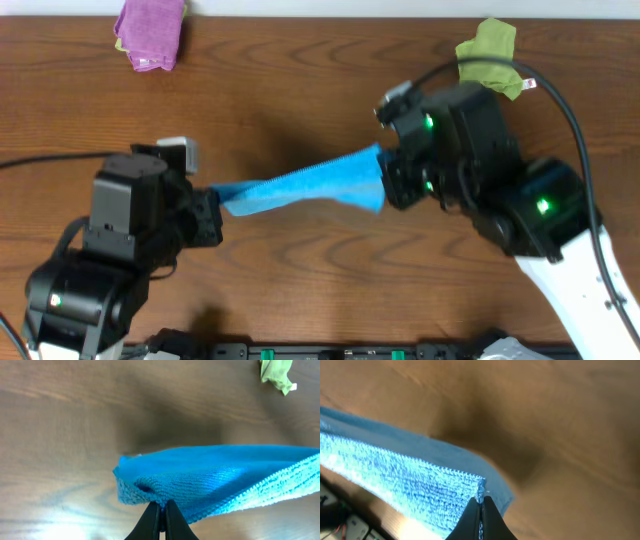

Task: Fold the cloth
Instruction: 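Lift the cloth with both grippers, stretch it, and lay it flat, then release the cloth and pull both grippers back toward the front, then lower both grippers to the near corners of the blue cloth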

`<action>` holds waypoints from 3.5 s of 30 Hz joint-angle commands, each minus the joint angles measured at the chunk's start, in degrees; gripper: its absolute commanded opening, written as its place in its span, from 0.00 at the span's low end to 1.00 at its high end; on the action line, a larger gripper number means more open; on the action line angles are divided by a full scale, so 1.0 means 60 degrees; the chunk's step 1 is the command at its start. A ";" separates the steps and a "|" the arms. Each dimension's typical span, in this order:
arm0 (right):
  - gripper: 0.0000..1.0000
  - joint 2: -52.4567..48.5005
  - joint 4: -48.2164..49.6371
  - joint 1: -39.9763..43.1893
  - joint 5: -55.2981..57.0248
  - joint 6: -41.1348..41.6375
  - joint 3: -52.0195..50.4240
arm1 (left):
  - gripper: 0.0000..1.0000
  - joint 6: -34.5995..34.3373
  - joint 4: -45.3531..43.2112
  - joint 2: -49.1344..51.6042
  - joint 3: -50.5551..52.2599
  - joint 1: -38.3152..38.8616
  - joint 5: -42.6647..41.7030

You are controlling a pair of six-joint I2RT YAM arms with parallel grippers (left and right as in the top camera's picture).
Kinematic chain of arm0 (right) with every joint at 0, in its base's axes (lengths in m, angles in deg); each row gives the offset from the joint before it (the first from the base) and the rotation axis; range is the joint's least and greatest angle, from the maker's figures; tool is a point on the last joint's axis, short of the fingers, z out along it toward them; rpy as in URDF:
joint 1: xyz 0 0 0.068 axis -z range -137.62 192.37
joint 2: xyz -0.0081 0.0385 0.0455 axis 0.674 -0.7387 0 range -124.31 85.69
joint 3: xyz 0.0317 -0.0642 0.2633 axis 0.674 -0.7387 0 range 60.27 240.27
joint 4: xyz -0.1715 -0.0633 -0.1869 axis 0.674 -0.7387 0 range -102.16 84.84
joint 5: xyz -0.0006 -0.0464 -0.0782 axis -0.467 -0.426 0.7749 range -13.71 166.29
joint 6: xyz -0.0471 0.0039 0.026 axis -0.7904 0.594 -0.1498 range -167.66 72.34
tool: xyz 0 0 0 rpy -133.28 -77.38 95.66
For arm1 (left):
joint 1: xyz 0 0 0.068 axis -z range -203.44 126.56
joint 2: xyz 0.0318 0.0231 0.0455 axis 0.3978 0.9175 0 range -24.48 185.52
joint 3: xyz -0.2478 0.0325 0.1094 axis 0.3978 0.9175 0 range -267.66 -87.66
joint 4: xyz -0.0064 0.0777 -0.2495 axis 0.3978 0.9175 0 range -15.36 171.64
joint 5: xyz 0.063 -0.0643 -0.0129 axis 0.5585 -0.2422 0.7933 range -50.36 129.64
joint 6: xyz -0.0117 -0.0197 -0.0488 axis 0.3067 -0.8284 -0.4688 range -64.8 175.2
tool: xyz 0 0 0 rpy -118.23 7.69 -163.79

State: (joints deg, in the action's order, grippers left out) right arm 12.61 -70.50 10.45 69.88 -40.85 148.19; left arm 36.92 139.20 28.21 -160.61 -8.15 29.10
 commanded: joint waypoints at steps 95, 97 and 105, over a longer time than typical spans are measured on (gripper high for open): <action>0.92 0.3923 0.3384 0.5348 -0.6084 0.0852 -0.8612 | 0.95 0.1147 -0.2302 -0.2743 0.6961 -0.4244 -0.5883; 0.91 0.3395 0.3588 0.5537 -0.6470 0.0561 -0.8732 | 0.95 0.1628 -0.2299 -0.2422 0.7220 -0.4586 -0.6240; 0.86 0.0827 0.4076 0.5574 -0.6717 0.0204 -0.8823 | 0.95 0.2310 -0.3155 0.0142 0.7675 -0.4812 -0.6226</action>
State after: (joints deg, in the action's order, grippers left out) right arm 20.28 -46.41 43.44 31.67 -37.81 95.69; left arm 48.13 121.34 25.34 -114.67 -36.70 -6.94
